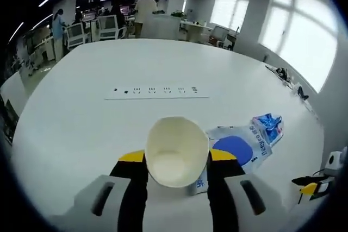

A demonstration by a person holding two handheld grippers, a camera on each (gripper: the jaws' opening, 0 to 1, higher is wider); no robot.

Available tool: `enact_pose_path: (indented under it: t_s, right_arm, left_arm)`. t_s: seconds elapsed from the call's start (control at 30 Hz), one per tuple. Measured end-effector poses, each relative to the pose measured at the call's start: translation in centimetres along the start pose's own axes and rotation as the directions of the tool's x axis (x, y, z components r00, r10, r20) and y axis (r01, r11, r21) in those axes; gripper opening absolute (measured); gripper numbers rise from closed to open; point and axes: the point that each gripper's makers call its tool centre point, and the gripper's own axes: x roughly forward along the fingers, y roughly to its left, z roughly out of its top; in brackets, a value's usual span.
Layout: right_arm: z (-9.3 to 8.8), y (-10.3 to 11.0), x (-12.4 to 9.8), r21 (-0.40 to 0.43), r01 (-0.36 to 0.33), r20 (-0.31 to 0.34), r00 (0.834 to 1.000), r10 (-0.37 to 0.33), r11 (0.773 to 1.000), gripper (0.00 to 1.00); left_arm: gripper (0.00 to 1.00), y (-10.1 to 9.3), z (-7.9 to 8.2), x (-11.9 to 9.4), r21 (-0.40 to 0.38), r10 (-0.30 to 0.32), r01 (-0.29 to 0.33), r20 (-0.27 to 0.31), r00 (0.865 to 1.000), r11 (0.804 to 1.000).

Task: Arrange the tabletop items into an orderly group along one side of the table until the central work area is clear of visible clutter.

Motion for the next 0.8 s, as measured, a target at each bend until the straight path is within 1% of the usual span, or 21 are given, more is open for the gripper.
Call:
enact_pose_path:
  t_s: [0.13, 0.43, 0.47, 0.6, 0.7, 0.8]
  right_arm:
    - [-0.1, 0.0, -0.2, 0.002, 0.001, -0.003, 1.0, -0.001, 1.0, 0.57]
    - [-0.2, -0.4, -0.5, 0.015, 0.003, -0.002, 1.0, -0.003, 1.0, 0.57]
    - [-0.2, -0.4, -0.5, 0.016, 0.003, -0.002, 1.0, -0.003, 1.0, 0.57]
    - [-0.2, -0.6, -0.6, 0.015, 0.001, -0.001, 1.0, -0.001, 1.0, 0.57]
    - [-0.3, -0.6, -0.6, 0.016, 0.001, -0.005, 1.0, -0.001, 1.0, 0.57]
    - [-0.4, -0.6, -0.6, 0.022, -0.001, -0.003, 1.0, 0.002, 1.0, 0.58]
  left_arm:
    - [0.43, 0.2, -0.8, 0.5, -0.011, 0.004, -0.005, -0.023, 1.0, 1.0]
    - [0.45, 1.2, -2.1, 0.6, -0.036, 0.025, -0.026, -0.028, 0.999, 0.999]
    - [0.45, 1.3, -1.9, 0.6, -0.044, 0.024, -0.024, -0.013, 1.0, 0.999]
    - [0.45, 1.1, -1.9, 0.6, -0.04, 0.018, -0.019, -0.006, 1.0, 0.999]
    - [0.48, 1.1, -1.8, 0.6, -0.058, 0.018, -0.018, 0.001, 1.0, 0.998]
    - [0.51, 1.1, -1.6, 0.5, -0.055, 0.022, -0.021, 0.02, 1.0, 0.998]
